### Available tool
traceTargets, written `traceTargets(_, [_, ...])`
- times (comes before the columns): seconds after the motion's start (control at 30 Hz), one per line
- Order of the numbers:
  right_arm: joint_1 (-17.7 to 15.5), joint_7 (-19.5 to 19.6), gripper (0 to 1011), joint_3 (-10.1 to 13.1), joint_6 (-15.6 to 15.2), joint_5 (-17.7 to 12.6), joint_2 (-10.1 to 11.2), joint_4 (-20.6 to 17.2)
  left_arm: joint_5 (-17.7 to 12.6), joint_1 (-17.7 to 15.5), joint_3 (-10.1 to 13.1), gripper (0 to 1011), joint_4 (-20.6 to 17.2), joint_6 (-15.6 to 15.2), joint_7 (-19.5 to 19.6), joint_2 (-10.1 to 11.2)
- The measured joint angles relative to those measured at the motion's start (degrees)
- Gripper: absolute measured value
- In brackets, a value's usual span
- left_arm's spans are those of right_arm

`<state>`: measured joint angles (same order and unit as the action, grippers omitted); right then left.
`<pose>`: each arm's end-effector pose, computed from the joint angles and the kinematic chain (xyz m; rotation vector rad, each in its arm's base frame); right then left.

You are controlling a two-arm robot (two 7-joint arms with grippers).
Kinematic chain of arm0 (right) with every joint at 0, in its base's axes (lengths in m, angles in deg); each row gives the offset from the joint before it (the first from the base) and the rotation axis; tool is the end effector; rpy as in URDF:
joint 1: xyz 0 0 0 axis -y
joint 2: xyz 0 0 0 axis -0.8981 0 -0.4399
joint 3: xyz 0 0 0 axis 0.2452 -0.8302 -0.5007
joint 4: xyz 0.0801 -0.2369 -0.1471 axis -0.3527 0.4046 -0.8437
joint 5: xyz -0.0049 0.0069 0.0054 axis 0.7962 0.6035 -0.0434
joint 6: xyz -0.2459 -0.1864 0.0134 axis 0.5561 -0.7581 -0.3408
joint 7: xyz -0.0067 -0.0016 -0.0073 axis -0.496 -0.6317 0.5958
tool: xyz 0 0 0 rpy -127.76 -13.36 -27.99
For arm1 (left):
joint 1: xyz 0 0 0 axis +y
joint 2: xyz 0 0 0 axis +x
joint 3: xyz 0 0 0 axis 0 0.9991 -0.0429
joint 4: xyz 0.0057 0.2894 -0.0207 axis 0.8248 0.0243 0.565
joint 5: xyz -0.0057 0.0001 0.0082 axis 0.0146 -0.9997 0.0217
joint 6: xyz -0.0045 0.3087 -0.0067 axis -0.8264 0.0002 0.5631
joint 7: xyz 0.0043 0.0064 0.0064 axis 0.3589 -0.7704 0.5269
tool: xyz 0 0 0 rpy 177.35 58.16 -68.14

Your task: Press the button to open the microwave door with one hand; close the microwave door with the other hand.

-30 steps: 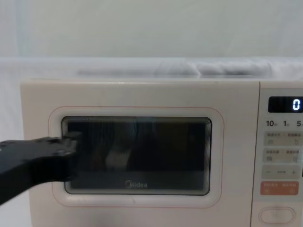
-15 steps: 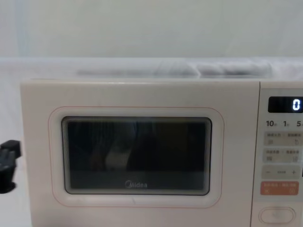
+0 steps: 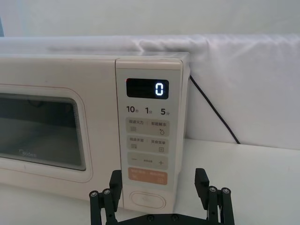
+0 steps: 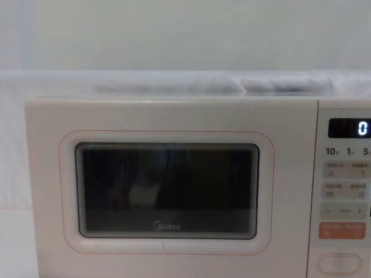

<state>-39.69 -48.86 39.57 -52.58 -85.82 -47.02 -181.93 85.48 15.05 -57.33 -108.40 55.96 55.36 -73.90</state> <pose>0.2592 -0.0103 -0.2678 0.0682 -0.0599 -1.3329 0.2553 0.0582 -0.2736 -0.1208 -0.0397 1.4392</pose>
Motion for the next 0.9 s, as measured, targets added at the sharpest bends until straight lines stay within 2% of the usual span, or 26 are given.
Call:
traceTargets(0.23, [0.0,0.0,1002,0.0,0.0,0.0,0.0,0.0,-1.01,-0.13,-0.44,12,0.72,-1.76,0.09,-0.63])
traceTargets(0.47, [0.0,0.0,1002,0.0,0.0,0.0,0.0,0.0,-2.59,-0.85,-1.13,202,2.39,-4.72,-1.25,-2.24])
traceTargets(0.5, [0.0,0.0,1002,0.0,0.0,0.0,0.0,0.0,-2.59,-0.85,-1.13,202,2.39,-4.72,-1.25,-2.24])
traceTargets(0.6, [0.0,0.0,1002,0.0,0.0,0.0,0.0,0.0,-3.48,-1.16,-1.37,323,3.15,-5.6,-1.55,-2.81])
traceTargets(0.63, [0.0,0.0,1002,0.0,0.0,0.0,0.0,0.0,-3.61,-1.2,-1.43,339,3.28,-5.69,-1.54,-2.88])
traceTargets(0.67, [0.0,0.0,1002,0.0,0.0,0.0,0.0,0.0,-3.7,-1.27,-1.52,397,3.44,-5.78,-1.51,-2.95])
traceTargets(0.77, [0.0,0.0,1002,0.0,0.0,0.0,0.0,0.0,-3.76,-1.47,-1.83,453,3.88,-5.89,-0.77,-3.05])
traceTargets(0.8, [0.0,0.0,1002,0.0,0.0,0.0,0.0,0.0,-3.76,-1.52,-1.97,525,4.02,-5.88,-0.27,-3.06])
traceTargets(0.9, [0.0,0.0,1002,0.0,0.0,0.0,0.0,0.0,-3.64,-1.59,-2.1,601,4.18,-5.66,0.63,-3.01])
